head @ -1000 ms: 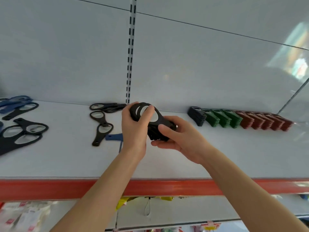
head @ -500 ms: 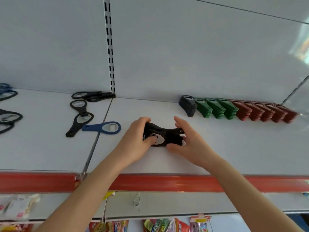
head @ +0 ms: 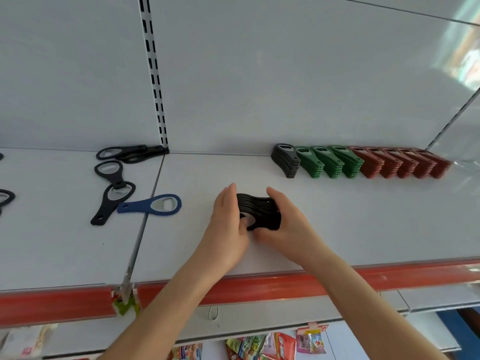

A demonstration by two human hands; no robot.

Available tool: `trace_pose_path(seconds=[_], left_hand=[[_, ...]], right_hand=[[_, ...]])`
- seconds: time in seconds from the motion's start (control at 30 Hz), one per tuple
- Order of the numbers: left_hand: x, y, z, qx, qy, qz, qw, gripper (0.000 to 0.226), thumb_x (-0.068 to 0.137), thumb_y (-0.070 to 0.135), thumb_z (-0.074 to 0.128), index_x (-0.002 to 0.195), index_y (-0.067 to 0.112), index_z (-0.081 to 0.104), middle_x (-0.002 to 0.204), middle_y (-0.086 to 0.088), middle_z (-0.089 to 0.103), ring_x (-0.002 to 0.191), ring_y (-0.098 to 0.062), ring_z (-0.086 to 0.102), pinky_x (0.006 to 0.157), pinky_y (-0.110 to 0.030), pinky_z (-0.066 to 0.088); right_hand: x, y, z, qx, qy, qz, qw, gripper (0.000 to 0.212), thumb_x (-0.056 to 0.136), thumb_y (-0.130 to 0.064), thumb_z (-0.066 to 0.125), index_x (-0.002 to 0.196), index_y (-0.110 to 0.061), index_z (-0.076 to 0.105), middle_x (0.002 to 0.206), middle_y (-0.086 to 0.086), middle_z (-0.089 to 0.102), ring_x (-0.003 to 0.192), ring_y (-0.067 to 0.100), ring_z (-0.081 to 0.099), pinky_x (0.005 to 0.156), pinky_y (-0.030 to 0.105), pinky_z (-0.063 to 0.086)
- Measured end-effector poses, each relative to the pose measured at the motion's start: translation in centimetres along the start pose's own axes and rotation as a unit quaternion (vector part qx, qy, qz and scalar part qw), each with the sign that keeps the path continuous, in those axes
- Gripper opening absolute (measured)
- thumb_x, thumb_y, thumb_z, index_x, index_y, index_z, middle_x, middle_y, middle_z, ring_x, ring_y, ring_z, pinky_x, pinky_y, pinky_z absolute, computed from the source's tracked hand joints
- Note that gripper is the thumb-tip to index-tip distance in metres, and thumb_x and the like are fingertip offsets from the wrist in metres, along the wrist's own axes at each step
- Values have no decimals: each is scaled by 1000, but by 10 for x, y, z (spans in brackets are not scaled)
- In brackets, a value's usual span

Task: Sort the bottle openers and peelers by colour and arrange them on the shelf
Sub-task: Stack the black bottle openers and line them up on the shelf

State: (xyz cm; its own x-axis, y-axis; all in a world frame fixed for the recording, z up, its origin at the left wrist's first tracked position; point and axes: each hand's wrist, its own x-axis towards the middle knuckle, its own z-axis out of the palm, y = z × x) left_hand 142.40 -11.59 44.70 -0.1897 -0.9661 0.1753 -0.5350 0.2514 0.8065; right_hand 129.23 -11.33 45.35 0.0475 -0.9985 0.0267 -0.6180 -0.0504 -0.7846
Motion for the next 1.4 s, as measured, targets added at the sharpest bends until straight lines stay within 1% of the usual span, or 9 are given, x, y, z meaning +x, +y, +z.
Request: trace_pose_path(seconds=[0.1,0.23,0.33,0.57,0.7,0.8,0.9,1.2,1.4], left_hand=[[3,4,-2,-12,10,19,1000,60,92,-3,42,144,3,12,145,-10,23,124,-5,26,85,11,12],[6,-2,-4,46,-19,-10,999,62,95,0,37,145,5,0,154,-14,-2,143,-20,-5,108,-17,0],[5,2,0,32,-25,-33,999,65,96,-2,34,145,6,-9,154,-14,-14,143,-20,-11,100,-9,-3],[7,-2,-1,57,-52,-27,997,68,94,-5,35,145,5,-10,153,-13,-19,142,-18,-13,92,-5,-9],[7,-2,-5,95,-79,-31,992,71,93,-7,34,144,8,-13,153,-11,-21,142,-18,-11,95,-6,-6],[6,-6,-10,155,-80,-12,985,74,92,-5,37,146,12,-12,151,-15,1,137,-27,19,104,-18,20],[6,-10,-16,182,-61,28,981,70,93,0,40,147,13,-3,135,-11,24,114,-20,41,89,-18,32],[30,-1,-40,84,-10,-23,996,28,89,23,56,111,5,59,107,-6,63,99,-21,59,76,-24,41],[52,-7,-47,68,-54,-98,991,28,84,22,59,82,-6,65,79,-22,67,72,-33,62,74,-43,52]], right_hand=[[4,-1,-2,30,48,-10,998,68,79,2,58,140,-9,30,137,8,41,127,17,40,100,21,33],[5,6,-4,-16,16,-17,1000,60,80,5,53,136,-5,36,134,11,43,123,21,44,98,20,34],[7,8,-2,-7,21,-14,1000,57,79,7,51,133,-3,40,132,13,45,124,23,44,104,26,33],[4,8,-2,-72,11,-30,997,57,85,3,49,138,-1,30,138,13,36,128,21,35,86,4,19],[2,8,-6,-149,-28,-58,987,48,88,-1,43,135,-1,32,138,11,36,124,22,36,80,8,20],[1,8,-15,-171,-32,-72,982,44,90,-6,47,133,-3,38,134,9,42,121,22,39,84,14,24],[3,9,-23,-179,-49,-73,980,52,91,-15,53,140,-10,35,139,5,42,127,18,37,94,14,23],[19,7,-44,-80,-76,-27,994,36,90,-24,56,124,-14,52,112,-6,57,104,4,52,85,17,35],[34,-2,-43,-110,-63,-67,990,31,94,-20,46,124,-18,53,110,0,59,103,14,55,89,23,41]])
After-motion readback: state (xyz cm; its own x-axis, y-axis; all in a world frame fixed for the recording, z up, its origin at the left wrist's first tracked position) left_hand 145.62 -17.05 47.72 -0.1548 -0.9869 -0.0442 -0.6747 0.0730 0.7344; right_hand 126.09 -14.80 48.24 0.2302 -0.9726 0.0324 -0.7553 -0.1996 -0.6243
